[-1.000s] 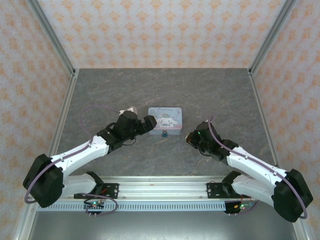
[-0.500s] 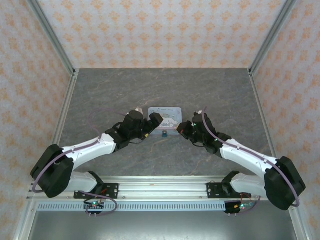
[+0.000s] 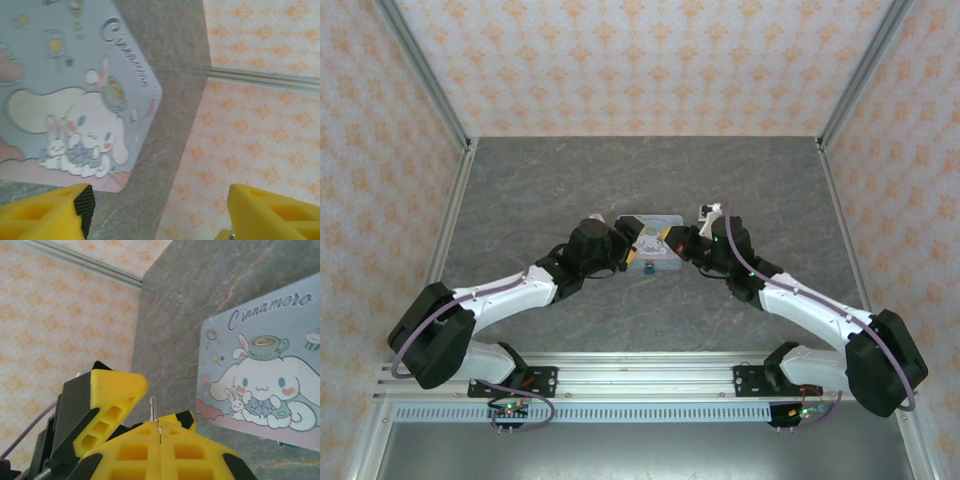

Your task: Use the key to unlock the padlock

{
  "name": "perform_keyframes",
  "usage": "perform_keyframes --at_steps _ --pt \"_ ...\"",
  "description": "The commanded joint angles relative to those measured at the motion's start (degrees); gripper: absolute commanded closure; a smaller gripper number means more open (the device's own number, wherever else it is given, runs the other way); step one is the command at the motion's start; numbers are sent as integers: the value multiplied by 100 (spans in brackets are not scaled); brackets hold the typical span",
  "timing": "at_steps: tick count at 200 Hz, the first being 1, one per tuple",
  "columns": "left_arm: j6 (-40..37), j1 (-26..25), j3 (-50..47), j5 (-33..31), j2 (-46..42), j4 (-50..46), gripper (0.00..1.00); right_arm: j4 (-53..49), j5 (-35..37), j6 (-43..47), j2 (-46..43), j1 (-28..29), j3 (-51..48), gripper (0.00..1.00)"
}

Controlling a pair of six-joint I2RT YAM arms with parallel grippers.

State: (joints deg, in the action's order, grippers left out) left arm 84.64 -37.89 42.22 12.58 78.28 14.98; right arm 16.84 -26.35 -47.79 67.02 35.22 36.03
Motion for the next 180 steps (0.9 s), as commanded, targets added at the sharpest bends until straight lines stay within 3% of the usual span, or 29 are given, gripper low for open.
perform_keyframes --at_steps 1,30,64,180 --pt "-1011 -30 480 -185 -217 -552 32 77 -202 487 -72 -82 127 100" --pt "-1960 43 775 110 -224 -859 40 229 -338 520 -170 -196 -114 100" --pt "-2498 154 993 750 56 -910 49 397 -508 582 -187 -208 -252 100" --pt "-2027 142 835 1186 616 4 59 482 -459 530 -274 -209 -421 100"
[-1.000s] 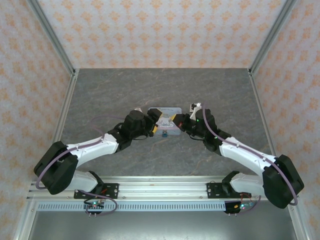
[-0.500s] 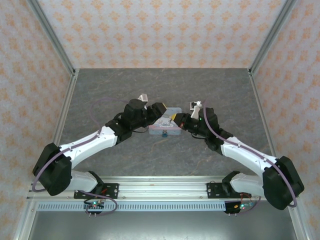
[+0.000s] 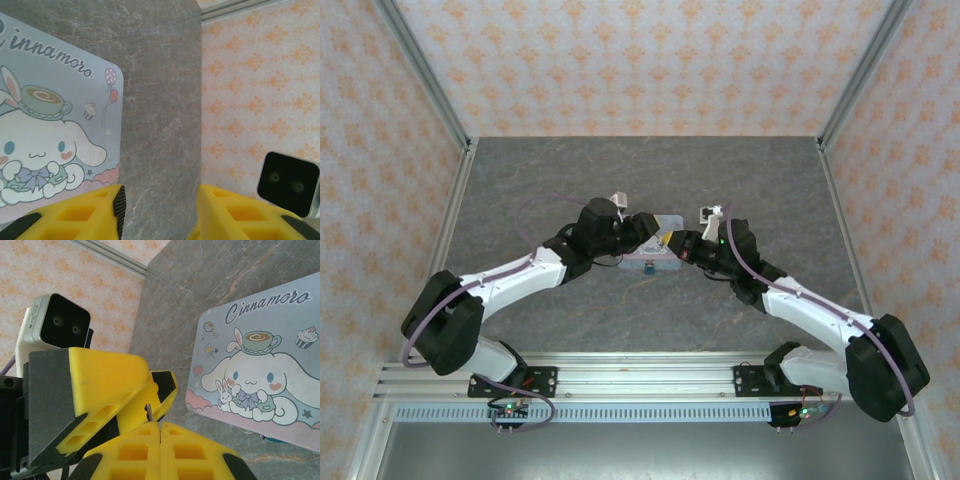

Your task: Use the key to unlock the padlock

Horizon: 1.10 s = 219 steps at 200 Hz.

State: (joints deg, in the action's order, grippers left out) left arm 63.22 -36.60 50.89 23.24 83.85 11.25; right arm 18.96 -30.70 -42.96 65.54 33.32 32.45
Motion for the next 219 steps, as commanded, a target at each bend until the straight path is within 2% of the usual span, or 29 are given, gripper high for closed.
perform_keyframes --at_steps 1,117,155,200,211,219 --pt "113 13 -34 123 60 378 59 268 -24 44 -123 -19 -63 100" --pt "166 -154 23 27 175 431 84 387 72 -48 -120 -16 -151 100" --pt "182 -198 50 -1 184 433 100 406 99 -79 -114 -18 -152 100" --pt "176 -225 31 -81 171 464 100 341 205 -109 -192 -21 -160 100" --pt "141 -224 7 -140 145 457 100 205 384 -108 -342 -26 -205 76" --pt "93 -225 0 -183 119 438 100 138 497 -120 -485 -43 -258 66"
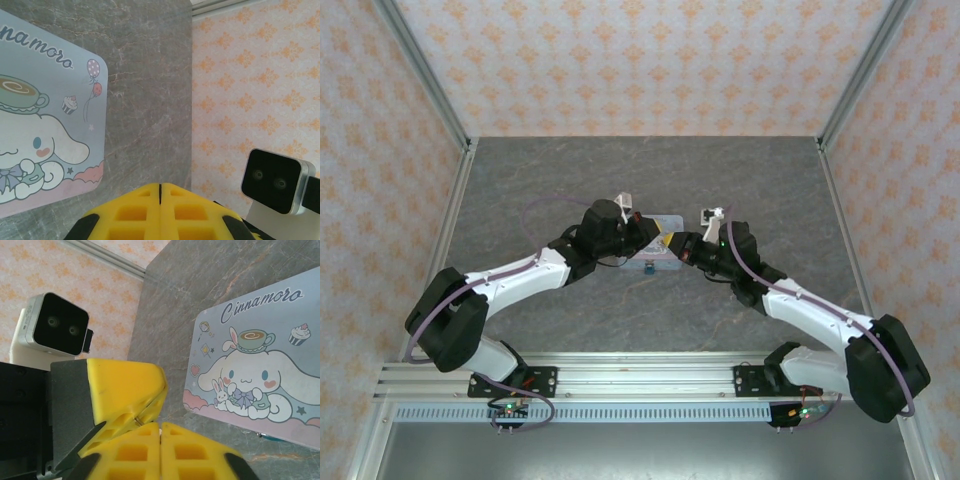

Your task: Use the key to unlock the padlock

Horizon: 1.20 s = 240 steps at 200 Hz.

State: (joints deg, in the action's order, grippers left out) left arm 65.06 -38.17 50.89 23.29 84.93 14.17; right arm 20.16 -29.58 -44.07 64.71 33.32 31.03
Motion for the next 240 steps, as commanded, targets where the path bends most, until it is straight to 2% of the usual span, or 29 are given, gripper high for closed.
perform_keyframes --at_steps 1,17,34,53,84,130,188,240 --pt "-99 -67 0 -195 9 142 100 7 397 -16 -422 -48 -119 64" --pt "-218 -60 -27 -277 -52 128 100 -158 484 -95 -723 -150 -198 46" --pt "-359 -50 -32 -338 -103 142 100 -249 418 -203 -972 -318 -269 42" --pt "-531 -7 -47 -354 -134 250 100 -276 299 -292 -1084 -459 -290 41" --pt "-736 131 -208 -237 -160 945 100 -153 25 -344 -895 -527 -144 41" --pt "-775 469 -388 136 -151 2001 100 803 -178 -478 -333 -543 -38 45" --pt "-338 713 -512 465 -196 2740 100 2329 -291 -993 527 -561 197 47" --pt "52 716 -536 618 -110 3111 100 2863 -475 -1142 998 -557 606 50"
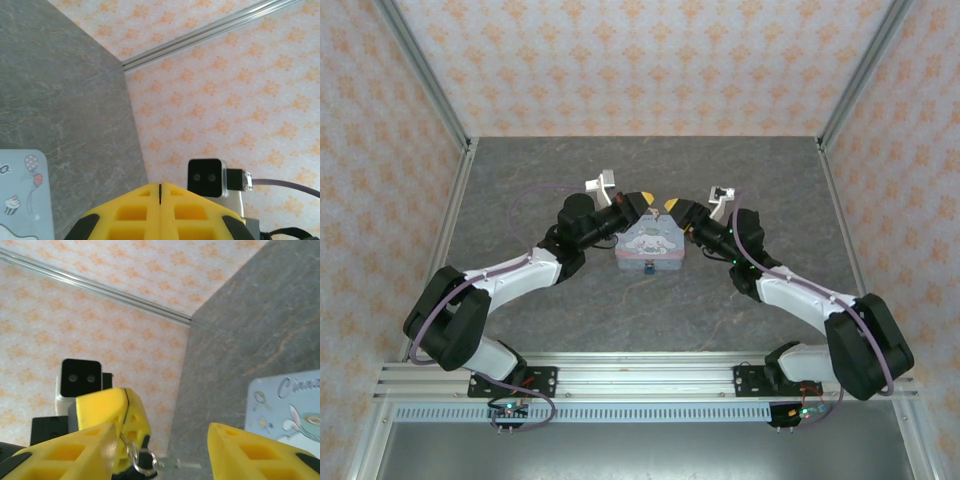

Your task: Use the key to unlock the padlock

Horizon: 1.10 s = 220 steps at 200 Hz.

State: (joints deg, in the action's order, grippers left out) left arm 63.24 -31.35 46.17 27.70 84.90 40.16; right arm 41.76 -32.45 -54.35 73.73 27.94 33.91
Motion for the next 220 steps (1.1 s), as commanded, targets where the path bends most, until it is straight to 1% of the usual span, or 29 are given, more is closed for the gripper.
perform_keyframes --at_steps 1,28,69,135,201,220 --pt "237 33 -60 179 -107 511 100 712 -190 -122 105 -22 327 50" --pt "337 29 -40 209 -45 607 100 860 -366 -220 295 -25 458 51" --pt "373 37 20 218 16 572 100 1234 -502 -429 440 -19 337 54" --pt "364 33 141 342 103 309 100 1279 -906 -371 459 -25 189 64" --pt "376 33 168 359 158 205 100 1176 -1051 -269 363 -20 -42 65" --pt "373 32 182 353 184 185 100 1157 -1098 -256 343 -26 -68 66"
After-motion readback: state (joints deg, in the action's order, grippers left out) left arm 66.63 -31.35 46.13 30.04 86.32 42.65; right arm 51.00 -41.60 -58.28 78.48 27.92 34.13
